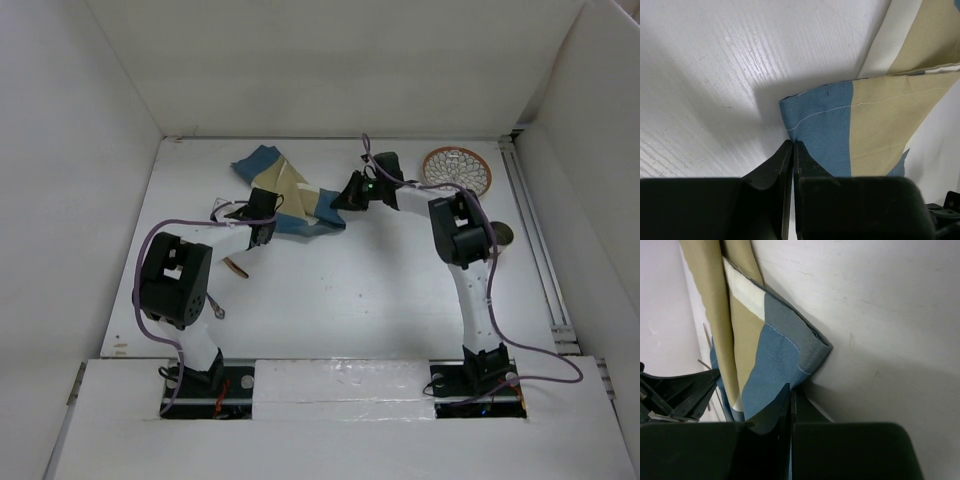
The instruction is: Set the dinner table for one person
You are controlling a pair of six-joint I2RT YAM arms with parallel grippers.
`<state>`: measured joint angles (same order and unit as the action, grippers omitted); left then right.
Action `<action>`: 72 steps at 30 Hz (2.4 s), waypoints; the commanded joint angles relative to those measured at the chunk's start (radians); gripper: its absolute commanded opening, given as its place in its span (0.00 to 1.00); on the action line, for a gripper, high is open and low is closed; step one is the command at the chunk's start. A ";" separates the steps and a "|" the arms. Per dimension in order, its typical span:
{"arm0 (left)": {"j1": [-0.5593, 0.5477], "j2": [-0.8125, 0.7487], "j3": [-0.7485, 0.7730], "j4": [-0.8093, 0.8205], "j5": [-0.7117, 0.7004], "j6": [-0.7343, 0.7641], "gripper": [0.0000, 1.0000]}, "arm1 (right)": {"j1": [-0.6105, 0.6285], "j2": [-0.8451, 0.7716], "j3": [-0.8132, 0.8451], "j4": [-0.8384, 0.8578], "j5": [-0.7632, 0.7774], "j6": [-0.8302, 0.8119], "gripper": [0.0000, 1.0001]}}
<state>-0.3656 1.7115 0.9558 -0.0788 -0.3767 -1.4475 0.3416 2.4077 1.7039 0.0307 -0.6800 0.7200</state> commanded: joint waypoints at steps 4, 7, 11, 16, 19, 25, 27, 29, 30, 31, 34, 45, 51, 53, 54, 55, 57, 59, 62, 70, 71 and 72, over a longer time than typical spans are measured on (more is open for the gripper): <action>0.004 -0.067 0.023 0.008 -0.016 0.091 0.00 | -0.016 -0.086 -0.044 0.063 0.068 0.032 0.00; 0.036 -0.131 0.110 -0.058 -0.016 0.166 0.00 | -0.055 -0.238 -0.143 0.126 0.115 0.064 0.00; 0.045 -0.214 0.433 -0.287 -0.108 0.309 0.00 | -0.094 -0.500 -0.252 0.141 0.184 0.075 0.00; 0.068 -0.321 0.598 -0.409 -0.148 0.386 0.00 | -0.127 -0.846 -0.394 -0.026 0.408 0.029 0.00; 0.080 -0.447 0.543 -0.375 -0.123 0.418 0.00 | -0.136 -1.028 -0.473 -0.081 0.431 0.001 0.00; 0.080 -0.633 0.446 -0.325 0.005 0.470 0.00 | -0.104 -1.329 -0.540 -0.204 0.481 -0.045 0.00; 0.080 -0.670 0.437 -0.325 0.038 0.470 0.00 | -0.104 -1.374 -0.521 -0.250 0.481 -0.070 0.00; 0.080 -0.691 0.411 -0.325 0.085 0.479 0.00 | -0.104 -1.420 -0.491 -0.296 0.490 -0.097 0.00; 0.080 -0.702 0.411 -0.325 0.097 0.480 0.00 | -0.104 -1.429 -0.481 -0.329 0.500 -0.097 0.00; 0.080 -0.711 0.397 -0.325 0.111 0.480 0.00 | -0.104 -1.429 -0.481 -0.343 0.517 -0.114 0.00; 0.080 -0.704 0.383 -0.315 0.133 0.489 0.00 | -0.104 -1.411 -0.426 -0.383 0.527 -0.146 0.00; 0.151 -0.244 0.858 -0.283 0.223 0.657 0.00 | -0.240 -0.886 0.090 -0.437 0.257 -0.251 0.00; 0.206 0.031 1.280 -0.352 0.352 0.726 0.00 | -0.285 -0.619 0.402 -0.480 0.134 -0.251 0.00; 0.206 0.045 1.325 -0.340 0.366 0.737 0.00 | -0.285 -0.592 0.456 -0.471 0.120 -0.240 0.00; 0.206 0.045 1.309 -0.319 0.399 0.737 0.00 | -0.294 -0.579 0.456 -0.453 0.120 -0.240 0.00; 0.206 0.034 1.290 -0.303 0.400 0.737 0.00 | -0.294 -0.579 0.467 -0.453 0.108 -0.240 0.00; 0.206 0.001 1.174 -0.241 0.420 0.737 0.00 | -0.294 -0.579 0.467 -0.443 0.108 -0.229 0.00; 0.206 -0.076 1.050 -0.181 0.430 0.737 0.00 | -0.285 -0.597 0.419 -0.425 0.108 -0.229 0.00; 0.206 -0.191 0.737 -0.028 0.462 0.723 0.00 | -0.276 -0.683 0.185 -0.319 0.108 -0.238 0.00; 0.153 -0.369 0.054 0.247 0.507 0.633 0.00 | -0.266 -0.919 -0.560 -0.033 0.117 -0.238 0.02; 0.152 -0.386 0.003 0.276 0.527 0.624 0.00 | -0.266 -0.949 -0.613 -0.023 0.117 -0.238 0.02; 0.152 -0.424 -0.038 0.292 0.538 0.613 0.00 | -0.266 -0.978 -0.660 -0.023 0.144 -0.238 0.03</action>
<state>-0.1986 1.3937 1.0069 0.0517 0.1074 -0.7887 0.0669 1.5299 1.1427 -0.1379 -0.5461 0.4900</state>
